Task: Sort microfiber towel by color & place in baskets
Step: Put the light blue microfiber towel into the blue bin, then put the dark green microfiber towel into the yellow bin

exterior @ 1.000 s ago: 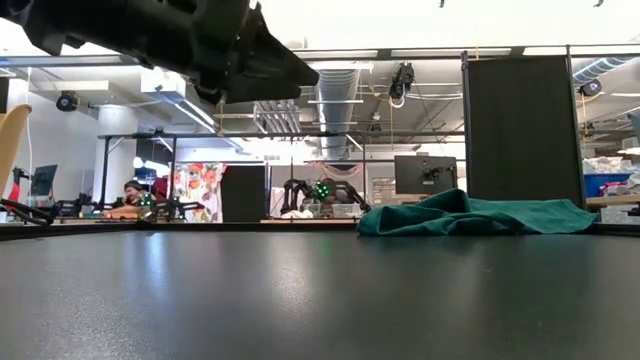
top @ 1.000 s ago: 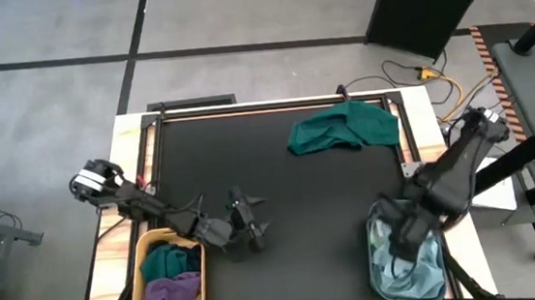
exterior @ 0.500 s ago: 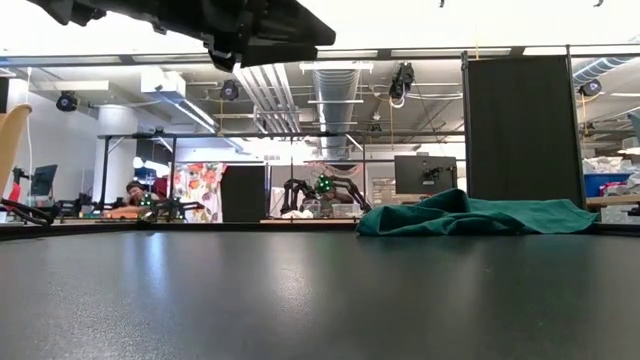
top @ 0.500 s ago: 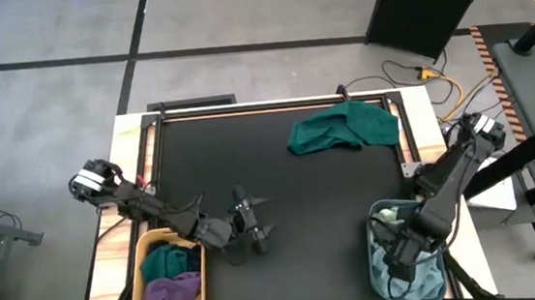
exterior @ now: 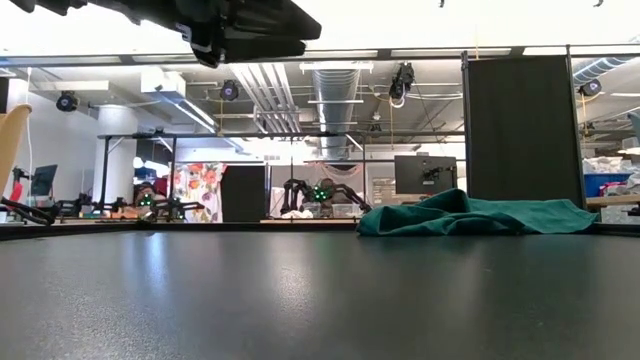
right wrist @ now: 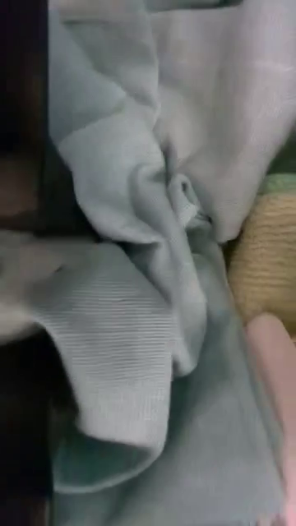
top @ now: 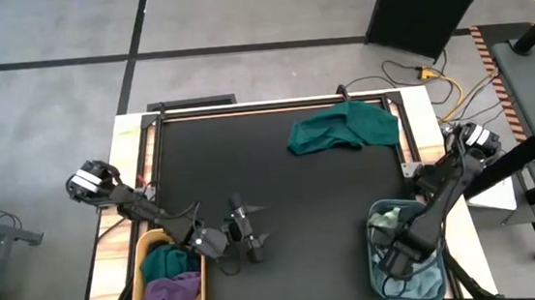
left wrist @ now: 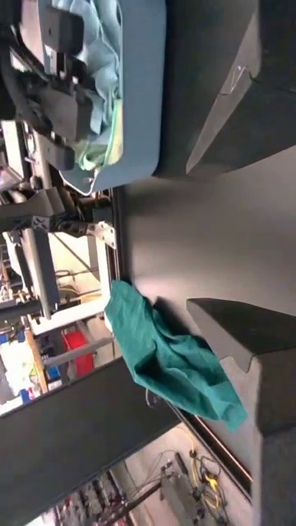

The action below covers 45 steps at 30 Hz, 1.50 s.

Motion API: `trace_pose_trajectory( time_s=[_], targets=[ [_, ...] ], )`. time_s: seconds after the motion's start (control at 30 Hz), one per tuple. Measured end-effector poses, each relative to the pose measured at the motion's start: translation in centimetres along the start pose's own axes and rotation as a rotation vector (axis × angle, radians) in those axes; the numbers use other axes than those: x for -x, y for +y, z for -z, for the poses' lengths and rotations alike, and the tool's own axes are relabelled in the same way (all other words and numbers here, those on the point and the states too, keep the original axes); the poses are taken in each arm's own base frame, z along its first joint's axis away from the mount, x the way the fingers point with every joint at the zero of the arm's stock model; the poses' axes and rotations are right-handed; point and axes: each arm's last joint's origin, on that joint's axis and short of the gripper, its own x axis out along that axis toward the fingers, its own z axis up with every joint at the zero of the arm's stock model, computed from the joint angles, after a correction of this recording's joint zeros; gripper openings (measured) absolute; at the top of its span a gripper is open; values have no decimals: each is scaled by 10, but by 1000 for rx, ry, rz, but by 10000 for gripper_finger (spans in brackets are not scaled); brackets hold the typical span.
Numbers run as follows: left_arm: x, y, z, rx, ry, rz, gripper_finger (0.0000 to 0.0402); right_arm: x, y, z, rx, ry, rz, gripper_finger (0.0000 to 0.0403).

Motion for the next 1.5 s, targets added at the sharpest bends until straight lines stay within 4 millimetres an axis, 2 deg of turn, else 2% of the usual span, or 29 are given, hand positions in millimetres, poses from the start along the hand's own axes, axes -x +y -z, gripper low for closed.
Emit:
trace_pose_trajectory(
  time_s=[0.07, 0.13, 0.3, 0.43, 0.57, 0.63, 0.7, 0.8, 0.87, 1.0, 1.1, 1.17, 1.23, 1.33, 1.5],
  targets=[
    [3, -1, -1, 16, 2, 13, 240, 4, 2, 1, 10, 20, 3, 193],
    [3, -2, 0, 46, 2, 51, 240, 16, 2, 4, 13, 26, 13, 236],
    [0, -2, 9, 90, 23, 80, 240, 66, 0, 17, 16, -22, 11, 319],
    [-2, -4, 10, 115, 11, 104, 240, 97, -3, 23, 40, -94, -61, 355],
    [-3, -5, 12, 128, 17, 114, 240, 111, -10, 21, 69, -177, -86, 362],
    [-6, -3, 12, 137, 12, 104, 240, 114, -19, 12, 70, -307, -8, 363],
    [-10, 1, 11, 154, 2, 93, 240, 119, -33, -6, 25, -449, 111, 363],
    [-16, 6, 10, 160, -4, 94, 240, 126, -57, -42, -90, -643, 285, 363],
    [-19, 9, 11, 160, 0, 86, 240, 130, -81, -70, -206, -707, 386, 363],
    [-21, 8, 15, 163, 12, 81, 240, 121, -141, -132, -468, -769, 502, 363],
    [-22, 6, 19, 186, 21, 71, 240, 99, -188, -176, -647, -835, 396, 363],
    [-24, 5, 23, 197, 30, 70, 240, 82, -212, -196, -712, -903, 297, 363],
    [-25, 3, 27, 203, 40, 67, 240, 67, -231, -207, -802, -954, 225, 363],
    [-26, 2, 31, 197, 50, 65, 240, 42, -250, -210, -948, -918, 219, 363],
    [-30, 5, 32, 203, 56, 49, 240, 9, -258, -227, -1012, -824, 246, 363]
  ],
)
